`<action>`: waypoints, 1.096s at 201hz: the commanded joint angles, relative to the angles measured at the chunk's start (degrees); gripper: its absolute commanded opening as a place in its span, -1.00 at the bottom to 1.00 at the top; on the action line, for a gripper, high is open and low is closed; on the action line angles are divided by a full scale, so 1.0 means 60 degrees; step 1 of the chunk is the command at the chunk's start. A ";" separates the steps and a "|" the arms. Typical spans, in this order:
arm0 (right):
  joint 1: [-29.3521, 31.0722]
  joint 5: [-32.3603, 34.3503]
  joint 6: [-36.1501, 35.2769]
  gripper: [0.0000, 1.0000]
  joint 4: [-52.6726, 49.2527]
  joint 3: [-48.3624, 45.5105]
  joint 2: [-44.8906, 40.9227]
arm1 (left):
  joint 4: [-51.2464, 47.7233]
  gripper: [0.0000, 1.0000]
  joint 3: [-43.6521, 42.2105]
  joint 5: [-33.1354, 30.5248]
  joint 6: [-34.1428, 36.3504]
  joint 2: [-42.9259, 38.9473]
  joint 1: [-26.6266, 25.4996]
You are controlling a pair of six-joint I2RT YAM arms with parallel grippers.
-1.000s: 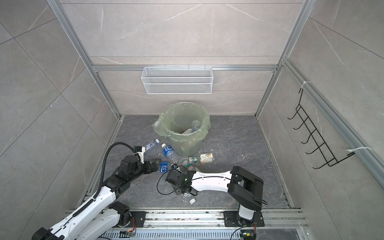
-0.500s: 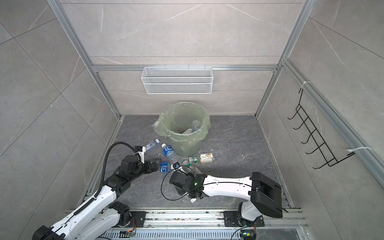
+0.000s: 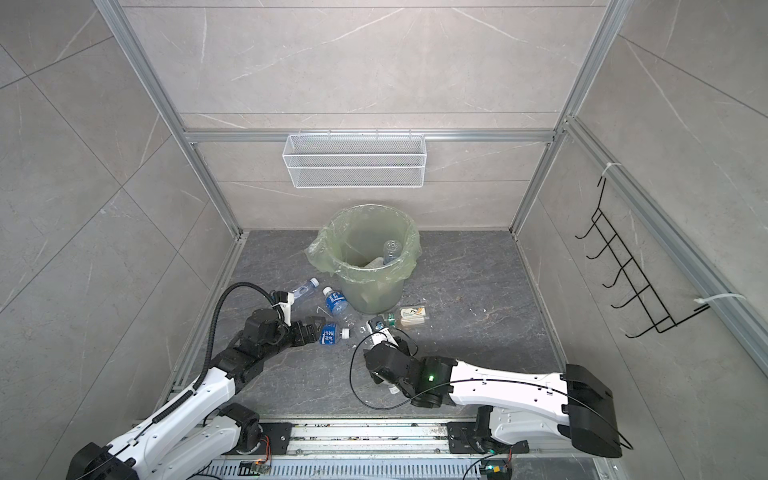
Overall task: Throw the plastic bottles in the bin
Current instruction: 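Lift the clear green-labelled bottle with the right gripper toward the bin, then raise the held bottle over the bin and open the right gripper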
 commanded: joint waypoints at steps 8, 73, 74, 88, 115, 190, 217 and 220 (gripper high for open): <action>0.0043 0.1061 -0.0650 -0.01 -0.0368 0.0080 -0.0790 | 0.0415 0.99 0.0240 0.0350 -0.0087 0.0187 0.0072; -0.0343 0.1515 -0.1379 0.01 -0.1686 0.2100 -0.1177 | 0.0505 0.99 0.0230 0.0394 -0.0089 0.0285 0.0075; -0.0355 0.1521 -0.1396 0.01 -0.1698 0.2158 -0.1175 | 0.0504 0.99 0.0228 0.0402 -0.0088 0.0281 0.0075; -0.0657 0.1435 -0.1626 0.00 -0.1775 0.2846 -0.1048 | 0.0414 0.99 0.0288 0.0366 -0.0059 0.0307 0.0068; -0.1582 0.0748 -0.1954 -0.03 -0.1905 0.4831 -0.0294 | 0.0272 0.99 0.0349 0.0415 -0.0025 0.0338 0.0075; -0.4634 -0.0775 -0.2211 0.98 -0.3448 1.2946 0.4986 | 0.0101 0.99 0.0293 0.0790 -0.0247 0.0250 0.0072; -0.4780 -0.1200 -0.2261 0.98 -0.3086 1.2857 0.4604 | -0.0003 0.99 0.0209 0.0874 -0.0233 0.0013 0.0075; -0.4779 -0.1224 -0.2262 0.98 -0.3059 1.2792 0.4542 | -0.0040 1.00 0.0216 0.0878 -0.0210 -0.0007 0.0075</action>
